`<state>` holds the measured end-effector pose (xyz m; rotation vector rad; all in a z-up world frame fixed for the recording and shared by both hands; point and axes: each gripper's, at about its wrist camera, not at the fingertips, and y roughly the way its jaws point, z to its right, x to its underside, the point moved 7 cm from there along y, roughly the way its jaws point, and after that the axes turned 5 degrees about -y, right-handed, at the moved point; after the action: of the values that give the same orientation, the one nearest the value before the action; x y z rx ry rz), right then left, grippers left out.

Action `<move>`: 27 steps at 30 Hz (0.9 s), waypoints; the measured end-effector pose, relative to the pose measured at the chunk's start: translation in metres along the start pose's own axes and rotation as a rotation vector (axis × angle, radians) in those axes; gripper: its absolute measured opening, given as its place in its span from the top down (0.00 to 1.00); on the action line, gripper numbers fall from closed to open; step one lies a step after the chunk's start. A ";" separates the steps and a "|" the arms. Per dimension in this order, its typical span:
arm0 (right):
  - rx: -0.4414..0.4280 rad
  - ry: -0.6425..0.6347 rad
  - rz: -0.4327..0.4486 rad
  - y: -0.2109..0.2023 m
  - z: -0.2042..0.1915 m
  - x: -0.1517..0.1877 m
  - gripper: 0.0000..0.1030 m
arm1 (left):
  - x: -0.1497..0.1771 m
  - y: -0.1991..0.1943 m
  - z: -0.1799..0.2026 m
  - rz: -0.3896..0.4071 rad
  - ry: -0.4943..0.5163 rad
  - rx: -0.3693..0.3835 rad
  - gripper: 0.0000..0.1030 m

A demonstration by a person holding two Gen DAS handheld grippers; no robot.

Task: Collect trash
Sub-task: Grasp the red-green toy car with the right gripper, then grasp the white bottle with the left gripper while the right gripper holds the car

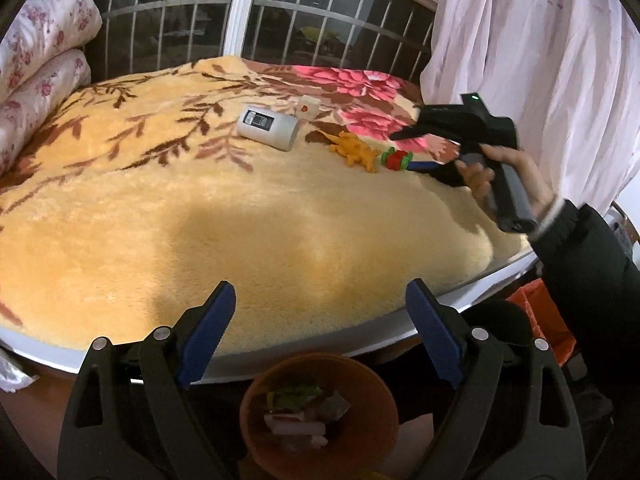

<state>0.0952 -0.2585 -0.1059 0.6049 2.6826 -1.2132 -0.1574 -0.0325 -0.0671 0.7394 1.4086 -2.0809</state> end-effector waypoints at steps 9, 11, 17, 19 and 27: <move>0.273 -0.055 0.004 0.035 -0.005 -0.016 0.64 | 0.007 0.011 -0.002 -0.037 -0.014 0.012 0.18; 0.286 -0.066 0.010 0.035 -0.004 -0.015 0.65 | 0.008 0.012 -0.002 -0.045 -0.023 0.015 0.18; 0.375 -0.185 0.030 0.036 -0.009 -0.009 0.71 | 0.007 0.014 -0.001 -0.049 -0.031 -0.023 0.18; 0.386 -0.231 0.052 0.032 -0.013 -0.006 0.72 | 0.004 0.013 0.000 -0.043 -0.031 -0.035 0.18; 0.251 -0.377 0.204 -0.037 -0.034 0.026 0.78 | -0.043 0.027 -0.008 -0.049 -0.134 -0.083 0.18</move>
<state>0.0577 -0.2472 -0.0651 0.5937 2.1268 -1.4496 -0.1066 -0.0291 -0.0580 0.5274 1.4418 -2.0545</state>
